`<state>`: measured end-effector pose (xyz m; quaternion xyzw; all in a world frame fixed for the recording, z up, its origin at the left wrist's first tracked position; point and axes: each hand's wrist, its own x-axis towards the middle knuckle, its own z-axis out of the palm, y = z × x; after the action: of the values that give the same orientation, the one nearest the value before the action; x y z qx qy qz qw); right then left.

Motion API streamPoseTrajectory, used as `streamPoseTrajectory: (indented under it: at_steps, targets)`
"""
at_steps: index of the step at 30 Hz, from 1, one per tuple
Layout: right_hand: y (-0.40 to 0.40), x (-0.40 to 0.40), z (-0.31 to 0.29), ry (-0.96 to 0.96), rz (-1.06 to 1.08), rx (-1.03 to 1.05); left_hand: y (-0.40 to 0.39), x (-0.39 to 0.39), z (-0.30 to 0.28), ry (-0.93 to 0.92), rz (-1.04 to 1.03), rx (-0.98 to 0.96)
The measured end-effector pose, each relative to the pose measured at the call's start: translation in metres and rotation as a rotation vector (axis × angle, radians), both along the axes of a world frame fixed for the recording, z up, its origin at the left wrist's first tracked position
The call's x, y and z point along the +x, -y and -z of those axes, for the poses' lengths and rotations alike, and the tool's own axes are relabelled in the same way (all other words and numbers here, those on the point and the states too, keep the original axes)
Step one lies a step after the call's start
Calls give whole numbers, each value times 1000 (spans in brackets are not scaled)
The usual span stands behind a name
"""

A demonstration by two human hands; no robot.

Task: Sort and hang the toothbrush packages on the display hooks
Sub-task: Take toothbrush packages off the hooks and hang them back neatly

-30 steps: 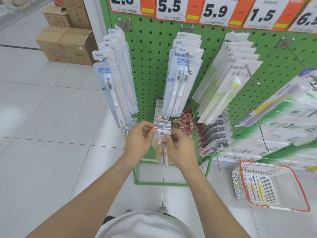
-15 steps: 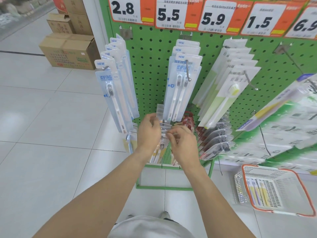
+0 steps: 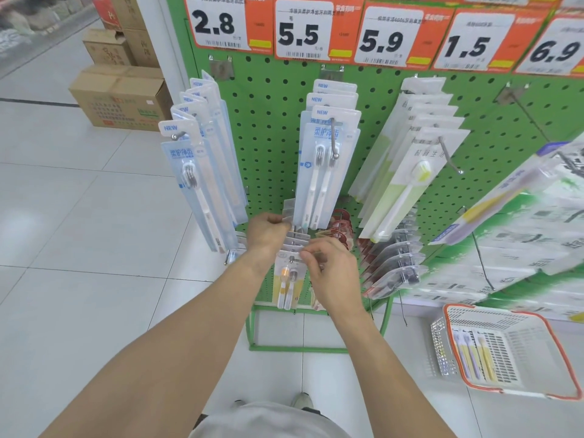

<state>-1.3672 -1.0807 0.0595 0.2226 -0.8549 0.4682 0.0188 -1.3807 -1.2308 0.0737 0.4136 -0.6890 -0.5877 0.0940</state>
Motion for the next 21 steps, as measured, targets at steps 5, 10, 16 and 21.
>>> streamPoseTrajectory:
  at_steps: [5,10,16,21]
  targets:
    - [-1,0,-2,10,-13,1,-4,5,-1,-37,-33,-28]
    - [0,-1,-4,17,-14,16,-9,7,-4,-117,-117,12]
    - [0,-1,-5,26,-5,29,-14,13,-2,-171,-134,-84]
    - [0,-1,-5,9,-4,35,-16,19,-1,-170,-175,-89]
